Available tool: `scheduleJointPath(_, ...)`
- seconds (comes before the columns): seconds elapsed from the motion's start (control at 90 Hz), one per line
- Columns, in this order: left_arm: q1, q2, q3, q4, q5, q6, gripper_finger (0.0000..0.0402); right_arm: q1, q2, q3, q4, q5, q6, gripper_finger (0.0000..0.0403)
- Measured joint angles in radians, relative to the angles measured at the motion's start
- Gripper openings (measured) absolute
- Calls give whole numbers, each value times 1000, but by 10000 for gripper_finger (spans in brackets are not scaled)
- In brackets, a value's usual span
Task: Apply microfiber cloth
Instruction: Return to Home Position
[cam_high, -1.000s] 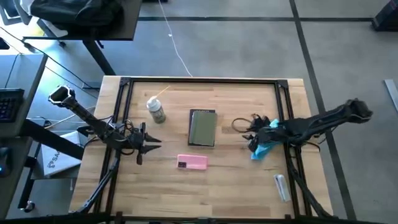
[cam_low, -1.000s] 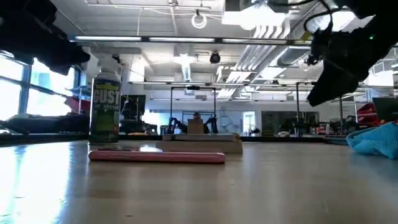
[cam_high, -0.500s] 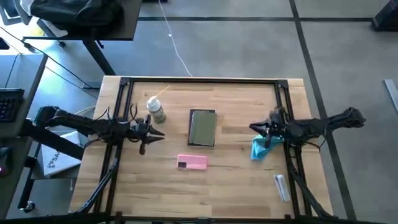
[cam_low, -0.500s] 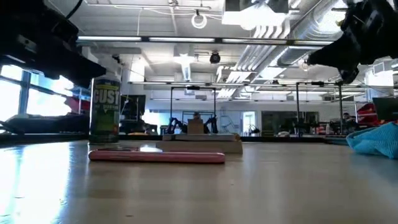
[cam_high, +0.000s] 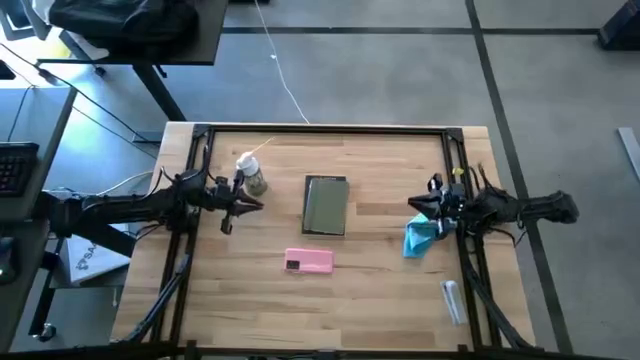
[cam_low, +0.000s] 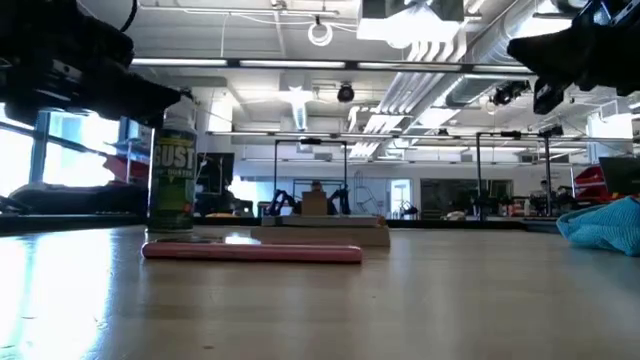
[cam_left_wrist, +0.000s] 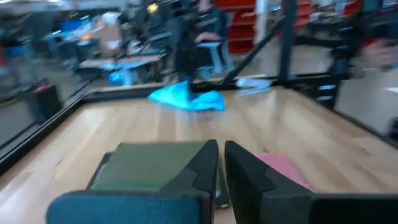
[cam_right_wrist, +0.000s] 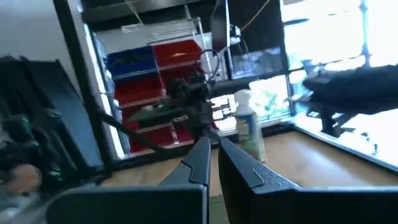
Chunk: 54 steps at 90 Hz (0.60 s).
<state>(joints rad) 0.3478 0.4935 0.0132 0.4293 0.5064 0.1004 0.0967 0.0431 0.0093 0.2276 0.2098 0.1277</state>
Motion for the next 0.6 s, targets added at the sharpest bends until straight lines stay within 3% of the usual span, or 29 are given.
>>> scheduleJointPath(0.144,111,2,0,-15,134,16,1,-37,2,0,-79,205,31,0)
scheduleJointPath(0.244,188,-1,0,-3,234,15,0,-48,2,0,-137,280,51,0)
scheduleJointPath(0.311,229,-1,-1,18,283,5,0,-51,4,0,-155,290,47,0)
scheduleJointPath(0.478,299,-1,-1,30,289,-16,0,-51,7,1,-157,290,48,0)
scheduleJointPath(0.6,299,-1,-1,105,438,-40,0,-51,7,1,-159,290,50,0)
